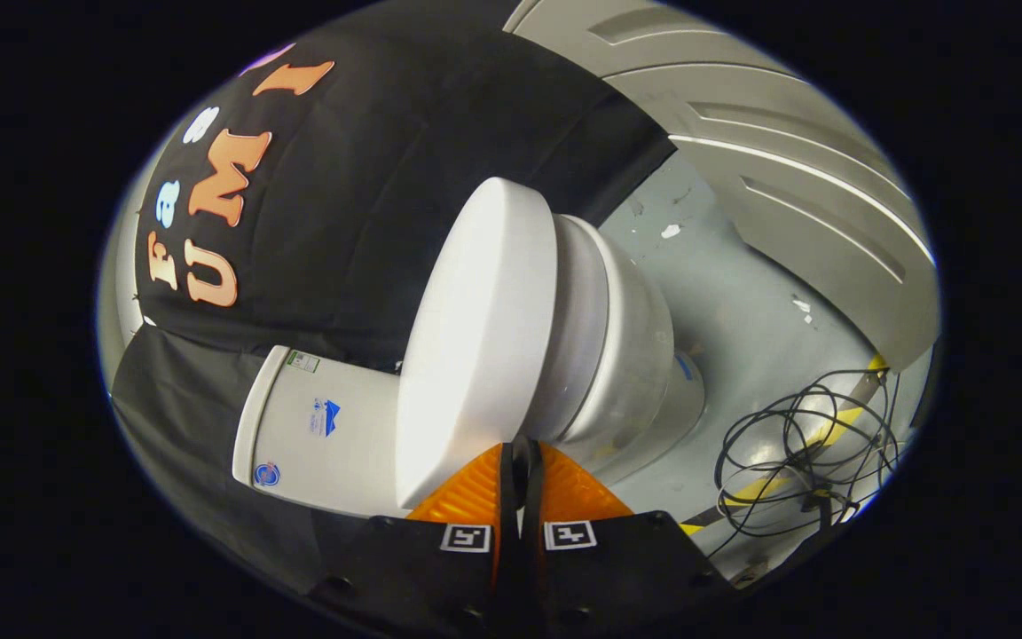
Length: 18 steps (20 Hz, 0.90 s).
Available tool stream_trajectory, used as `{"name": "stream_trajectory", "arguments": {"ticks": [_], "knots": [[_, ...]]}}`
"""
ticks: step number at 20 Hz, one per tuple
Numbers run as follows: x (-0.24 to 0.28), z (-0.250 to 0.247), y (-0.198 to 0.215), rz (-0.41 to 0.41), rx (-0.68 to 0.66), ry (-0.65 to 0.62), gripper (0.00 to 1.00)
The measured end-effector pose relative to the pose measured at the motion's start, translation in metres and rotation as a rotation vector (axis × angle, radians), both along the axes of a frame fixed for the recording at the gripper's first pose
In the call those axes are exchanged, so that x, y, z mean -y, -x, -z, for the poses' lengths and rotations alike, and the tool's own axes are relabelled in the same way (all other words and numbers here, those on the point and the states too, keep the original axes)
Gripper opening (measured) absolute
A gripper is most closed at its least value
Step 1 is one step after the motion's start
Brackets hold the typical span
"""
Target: Open the toilet lid.
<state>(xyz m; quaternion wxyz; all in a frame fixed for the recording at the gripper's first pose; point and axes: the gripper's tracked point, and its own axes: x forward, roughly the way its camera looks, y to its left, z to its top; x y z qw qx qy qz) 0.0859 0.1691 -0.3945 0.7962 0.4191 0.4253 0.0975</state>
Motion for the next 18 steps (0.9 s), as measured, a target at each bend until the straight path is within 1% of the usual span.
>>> {"name": "stream_trajectory", "arguments": {"ticks": [3,6,10,13,18], "knots": [[-0.002,-0.011,-0.003,-0.019,0.036,0.089,0.09],[-0.005,-0.028,-0.006,-0.011,0.042,0.139,0.08],[-0.010,-0.047,-0.012,-0.020,0.087,0.230,0.08],[-0.016,-0.065,-0.015,-0.011,0.085,0.291,0.08],[-0.039,-0.115,-0.018,-0.068,0.183,0.442,0.08]]}}
